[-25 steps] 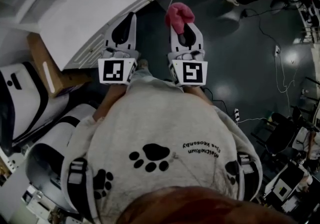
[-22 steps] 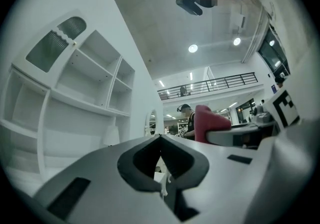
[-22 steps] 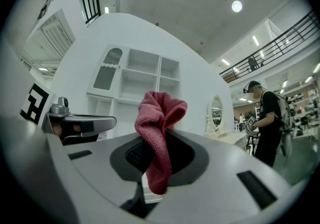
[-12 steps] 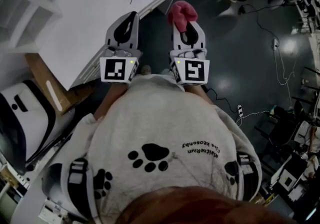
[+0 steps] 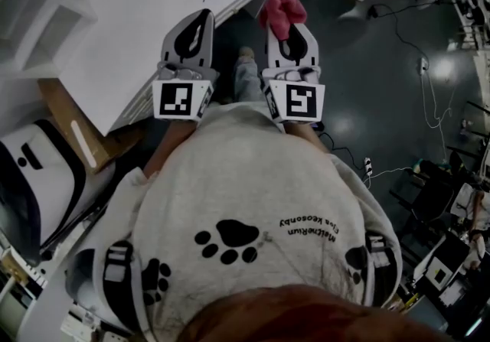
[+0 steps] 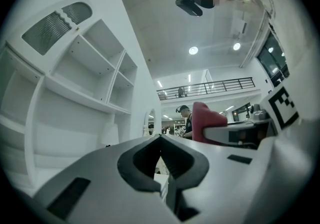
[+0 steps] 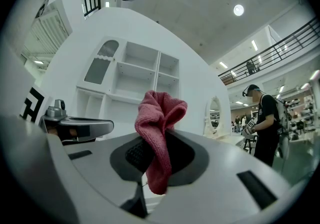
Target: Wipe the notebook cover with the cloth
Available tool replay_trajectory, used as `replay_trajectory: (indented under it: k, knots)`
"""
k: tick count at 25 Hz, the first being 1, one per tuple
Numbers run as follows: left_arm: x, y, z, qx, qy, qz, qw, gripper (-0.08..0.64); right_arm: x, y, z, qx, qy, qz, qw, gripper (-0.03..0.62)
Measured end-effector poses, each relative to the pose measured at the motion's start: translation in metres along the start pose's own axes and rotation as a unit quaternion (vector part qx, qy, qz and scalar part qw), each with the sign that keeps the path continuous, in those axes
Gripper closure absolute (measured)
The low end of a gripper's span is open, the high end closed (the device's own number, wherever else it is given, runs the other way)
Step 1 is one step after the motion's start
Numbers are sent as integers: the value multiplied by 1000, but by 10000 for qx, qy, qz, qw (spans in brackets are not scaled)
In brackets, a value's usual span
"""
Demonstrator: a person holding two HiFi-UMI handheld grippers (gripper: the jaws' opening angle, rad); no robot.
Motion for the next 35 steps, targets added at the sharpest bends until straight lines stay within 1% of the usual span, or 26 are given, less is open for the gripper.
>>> replay_trajectory:
  k: [2, 5, 9, 13, 18, 22, 27, 32, 35]
  knots:
    - [-4, 3, 4, -7, -15, 3, 10000, 548, -8, 0, 1, 11, -33, -51, 10000, 531]
    - [-20, 20, 18, 4, -4, -25, 10000, 548, -35, 0, 9, 67, -91, -153, 9998, 531]
    - [-46, 44, 34, -132, -59, -77, 9999, 548, -73, -6, 15, 123, -169, -247, 9995, 531]
    - [-69, 55, 45, -160, -32, -169, 9997, 548, -101, -17, 22, 116, -139, -337, 9993, 531]
    - [-116, 71, 52, 9, 62, -236, 9997, 548, -152, -39, 29, 43, -12, -493, 9988, 532]
    - [-146, 84, 50, 23, 61, -282, 9996, 548, -190, -50, 24, 38, 6, -690, 9976, 531]
    - [-183, 98, 52, -103, 197, -487, 9986, 548, -233, -71, 21, -30, 160, -951, 9953, 532]
    - [-209, 108, 49, 13, 358, -801, 9961, 548, -265, -82, 16, -36, 282, -1272, 9915, 532]
    - [-222, 118, 52, -115, 437, -949, 9945, 548, -287, -85, 16, -24, 350, -1495, 9881, 532]
Point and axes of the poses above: the fingertips, and each gripper's own axes: x backward along the fingers, y to its left, z out of its underside, the point moved 4 cm from there along x, backward along the fingers, and after that the axes turned 9 degrees about -x, right-handed, at the moved point
